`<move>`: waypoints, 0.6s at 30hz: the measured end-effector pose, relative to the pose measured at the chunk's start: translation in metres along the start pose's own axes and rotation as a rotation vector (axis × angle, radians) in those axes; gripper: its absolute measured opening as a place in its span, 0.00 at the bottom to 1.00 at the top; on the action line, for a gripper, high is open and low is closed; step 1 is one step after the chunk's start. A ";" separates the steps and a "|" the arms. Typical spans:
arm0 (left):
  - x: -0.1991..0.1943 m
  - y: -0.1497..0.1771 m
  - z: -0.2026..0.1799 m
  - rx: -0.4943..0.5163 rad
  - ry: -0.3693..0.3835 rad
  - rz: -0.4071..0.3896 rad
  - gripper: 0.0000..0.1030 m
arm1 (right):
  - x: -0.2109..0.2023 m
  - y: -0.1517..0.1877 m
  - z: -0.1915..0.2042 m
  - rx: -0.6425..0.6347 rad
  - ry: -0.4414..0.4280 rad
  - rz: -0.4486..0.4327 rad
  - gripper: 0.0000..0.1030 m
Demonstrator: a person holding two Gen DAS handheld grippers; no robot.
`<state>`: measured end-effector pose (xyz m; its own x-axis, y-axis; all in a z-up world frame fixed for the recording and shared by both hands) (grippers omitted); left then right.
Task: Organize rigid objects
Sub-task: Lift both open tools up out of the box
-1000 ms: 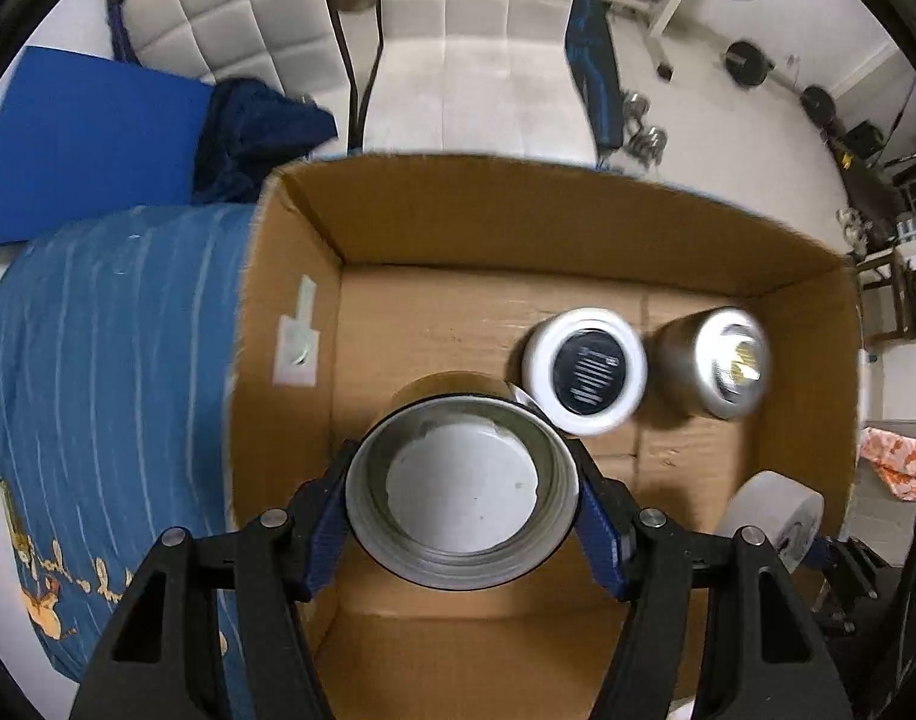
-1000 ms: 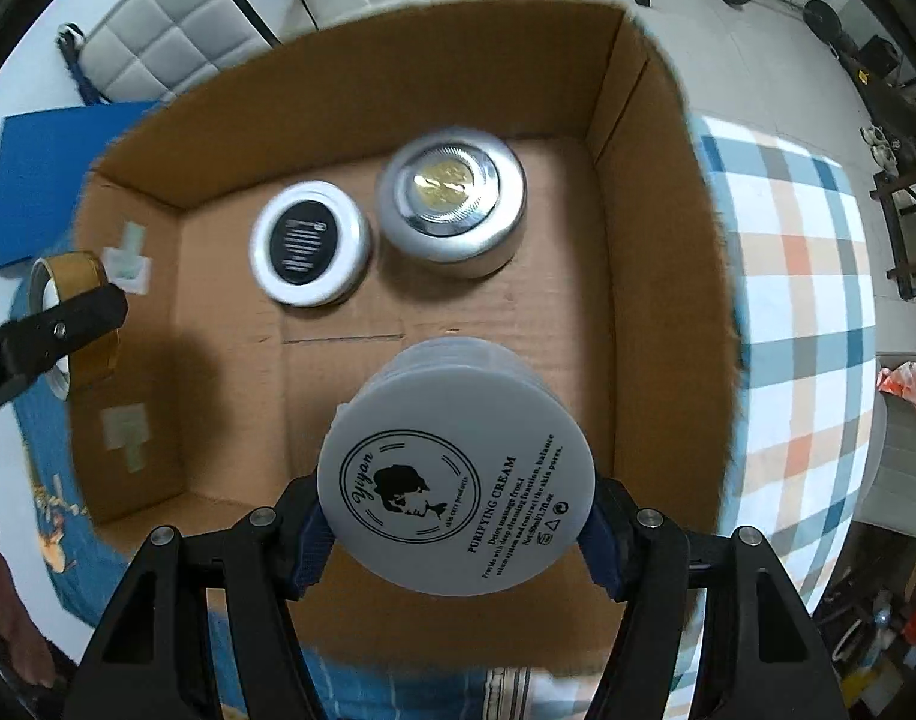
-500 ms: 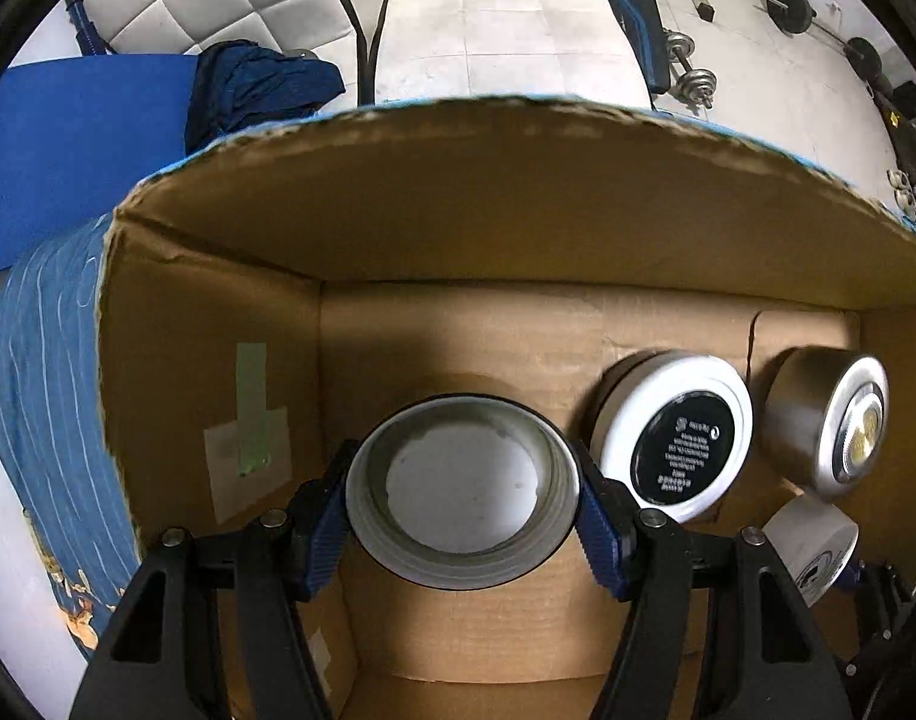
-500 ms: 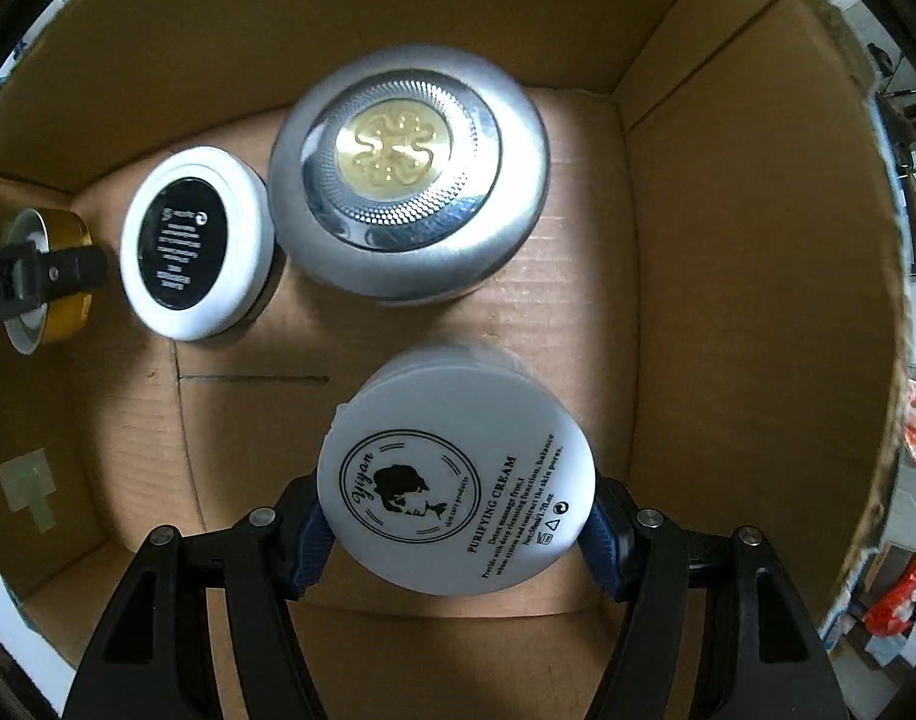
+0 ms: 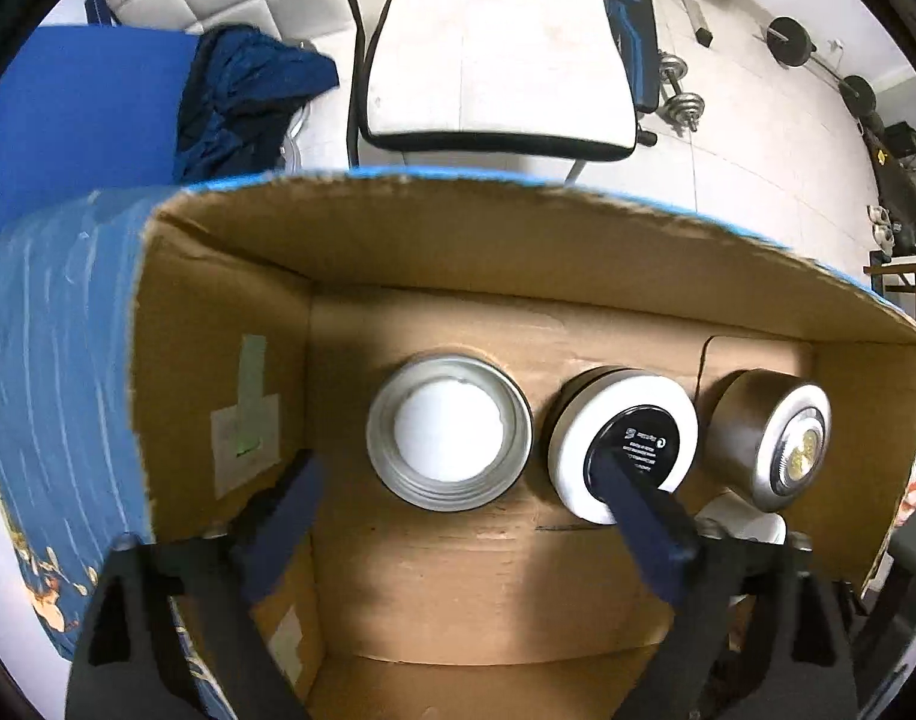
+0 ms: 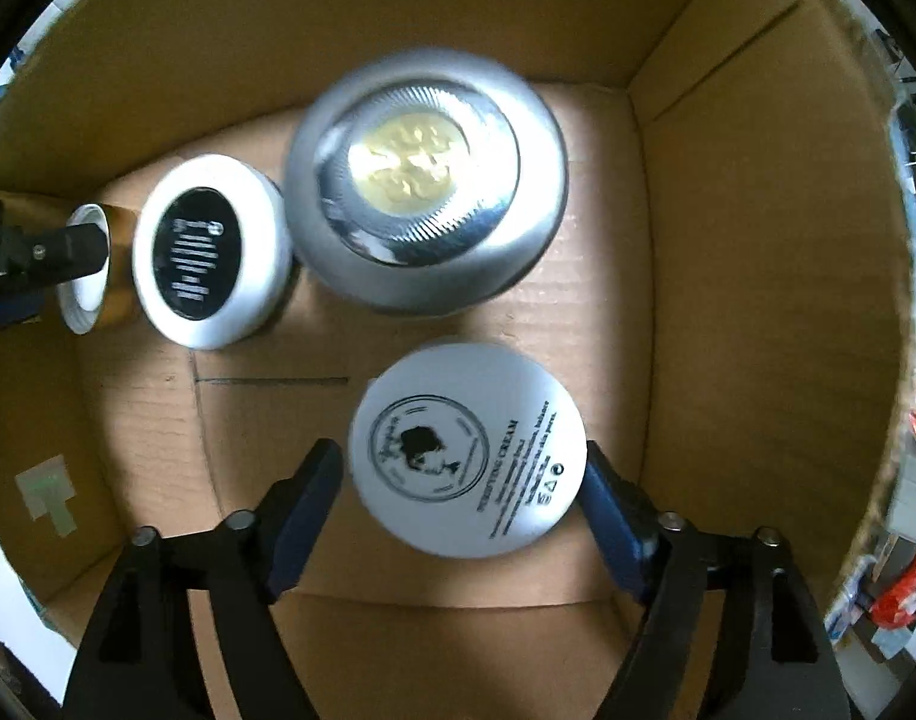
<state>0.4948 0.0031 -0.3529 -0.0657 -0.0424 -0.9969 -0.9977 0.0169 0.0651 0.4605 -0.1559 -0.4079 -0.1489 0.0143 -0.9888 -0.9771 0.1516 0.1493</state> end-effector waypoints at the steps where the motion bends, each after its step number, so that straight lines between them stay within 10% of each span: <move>1: -0.003 0.001 0.000 0.000 0.003 -0.008 0.96 | -0.003 0.000 0.001 -0.003 -0.003 -0.004 0.88; 18: -0.096 0.097 0.016 -0.002 0.025 -0.250 0.96 | -0.077 0.057 -0.001 -0.049 -0.021 -0.181 1.00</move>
<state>0.4048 0.0249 -0.2516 0.1827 -0.0700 -0.9807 -0.9831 0.0007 -0.1832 0.4160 -0.1489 -0.3236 0.0330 0.0120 -0.9994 -0.9939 0.1052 -0.0315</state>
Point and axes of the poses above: each gripper's, at about its wrist camera, not at the fingertips, and x roughly the way its jaws point, z to its left, y to its underside, the point moved 3 cm from there along x, roughly the way its jaws point, and after that the axes turned 4 degrees about x, right-handed, at the moved point
